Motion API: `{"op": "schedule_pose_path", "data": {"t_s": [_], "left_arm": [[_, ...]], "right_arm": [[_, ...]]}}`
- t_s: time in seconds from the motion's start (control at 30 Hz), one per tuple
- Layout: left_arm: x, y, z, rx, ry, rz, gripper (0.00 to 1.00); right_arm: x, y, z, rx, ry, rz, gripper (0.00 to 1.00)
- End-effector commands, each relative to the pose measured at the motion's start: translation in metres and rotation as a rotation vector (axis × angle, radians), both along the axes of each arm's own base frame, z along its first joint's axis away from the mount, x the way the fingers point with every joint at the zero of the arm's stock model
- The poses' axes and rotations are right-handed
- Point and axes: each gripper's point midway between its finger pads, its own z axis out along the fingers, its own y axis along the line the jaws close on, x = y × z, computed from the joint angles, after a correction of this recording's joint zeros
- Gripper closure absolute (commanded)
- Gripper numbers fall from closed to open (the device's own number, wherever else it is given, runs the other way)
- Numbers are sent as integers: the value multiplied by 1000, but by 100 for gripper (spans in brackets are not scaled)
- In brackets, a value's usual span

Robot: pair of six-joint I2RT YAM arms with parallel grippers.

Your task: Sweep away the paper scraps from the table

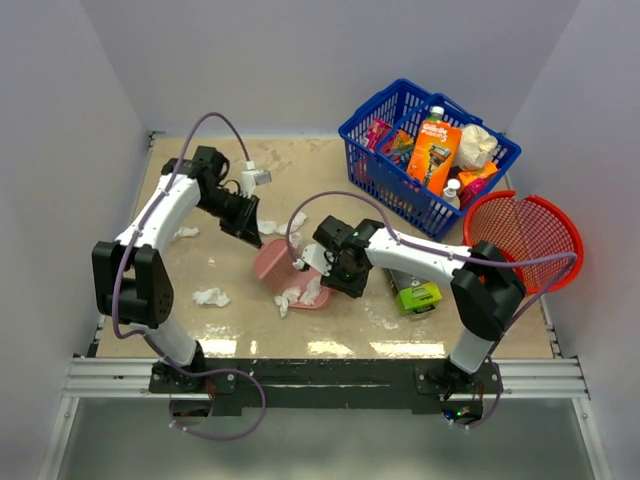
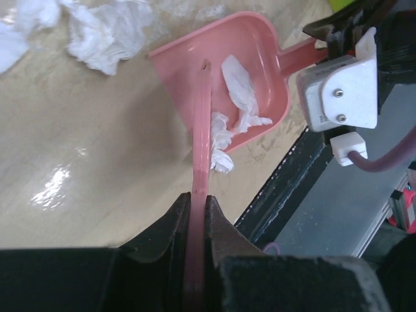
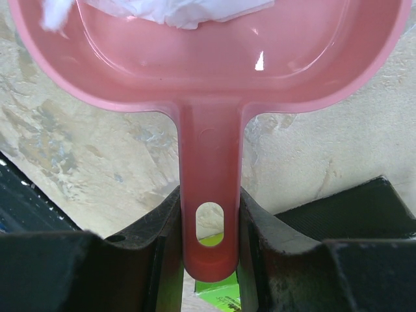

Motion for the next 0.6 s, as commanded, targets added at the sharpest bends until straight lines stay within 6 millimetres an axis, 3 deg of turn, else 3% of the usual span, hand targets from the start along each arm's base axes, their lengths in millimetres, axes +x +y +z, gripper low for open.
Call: {"op": "schedule_pose_path", "data": {"t_s": [0.0, 0.2, 0.3, 0.43, 0.57], "left_arm": [[22, 28, 33, 38, -125, 103, 100], [13, 60, 28, 205, -182, 50, 100], [-6, 65, 15, 220, -183, -50, 100], [-28, 59, 15, 152, -242, -200, 100], [-42, 41, 39, 54, -419, -326, 100]], "right_arm": [[2, -2, 10, 20, -55, 6, 100], [1, -25, 7, -47, -88, 49, 100], [-2, -32, 11, -50, -102, 65, 100], [-10, -46, 11, -77, -95, 92, 100], [-20, -57, 10, -84, -84, 106, 100]]}}
